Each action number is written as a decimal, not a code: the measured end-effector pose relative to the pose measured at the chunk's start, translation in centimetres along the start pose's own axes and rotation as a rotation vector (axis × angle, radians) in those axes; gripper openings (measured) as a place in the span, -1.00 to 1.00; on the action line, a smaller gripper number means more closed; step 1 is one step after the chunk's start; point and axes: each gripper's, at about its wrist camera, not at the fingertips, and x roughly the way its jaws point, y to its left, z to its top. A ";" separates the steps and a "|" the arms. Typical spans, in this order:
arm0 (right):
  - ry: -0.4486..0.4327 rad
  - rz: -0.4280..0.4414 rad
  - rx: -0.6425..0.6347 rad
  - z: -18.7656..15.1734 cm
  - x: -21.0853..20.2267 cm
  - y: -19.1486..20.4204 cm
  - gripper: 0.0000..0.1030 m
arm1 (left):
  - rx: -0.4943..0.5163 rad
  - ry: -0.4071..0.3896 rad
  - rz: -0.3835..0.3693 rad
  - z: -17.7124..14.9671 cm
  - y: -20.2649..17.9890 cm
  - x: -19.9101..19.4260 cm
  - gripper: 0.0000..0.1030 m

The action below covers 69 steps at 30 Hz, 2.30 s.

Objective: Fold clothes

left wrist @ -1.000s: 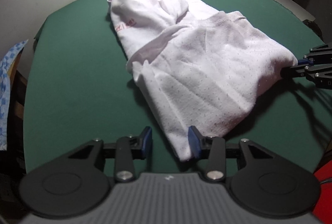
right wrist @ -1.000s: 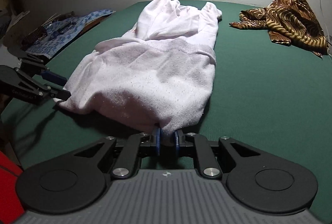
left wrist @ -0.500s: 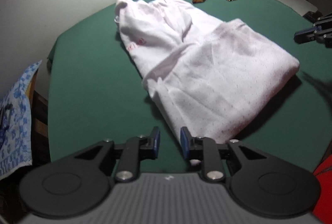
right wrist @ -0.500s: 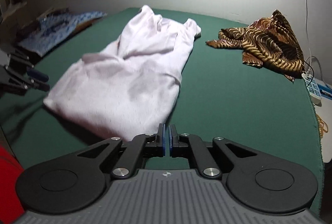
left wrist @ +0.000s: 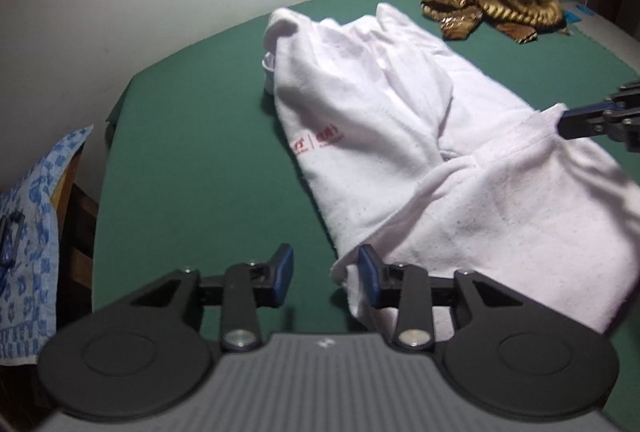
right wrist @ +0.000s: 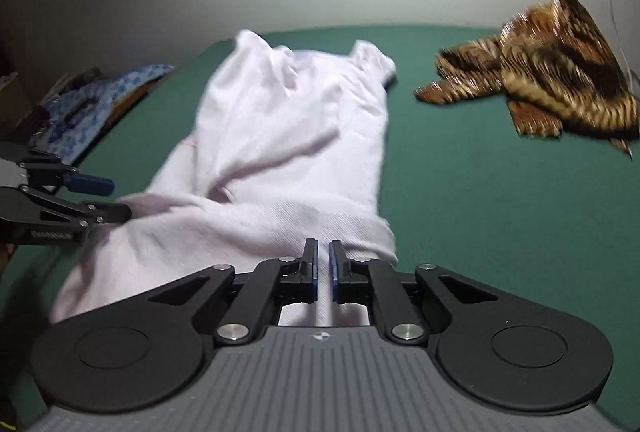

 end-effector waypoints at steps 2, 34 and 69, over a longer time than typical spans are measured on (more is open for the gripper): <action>0.002 0.053 -0.094 1.3 0.8 1.5 -0.64 | 0.028 -0.006 -0.022 -1.2 -0.7 -1.9 -0.27; 0.054 0.258 0.227 7.7 8.4 1.5 -0.64 | 0.036 0.066 -0.095 -7.4 -5.3 -3.6 -0.96; -0.064 -0.080 0.535 -4.9 -3.1 -4.3 -0.79 | -0.039 0.068 -0.081 -6.8 -4.2 -2.5 -0.14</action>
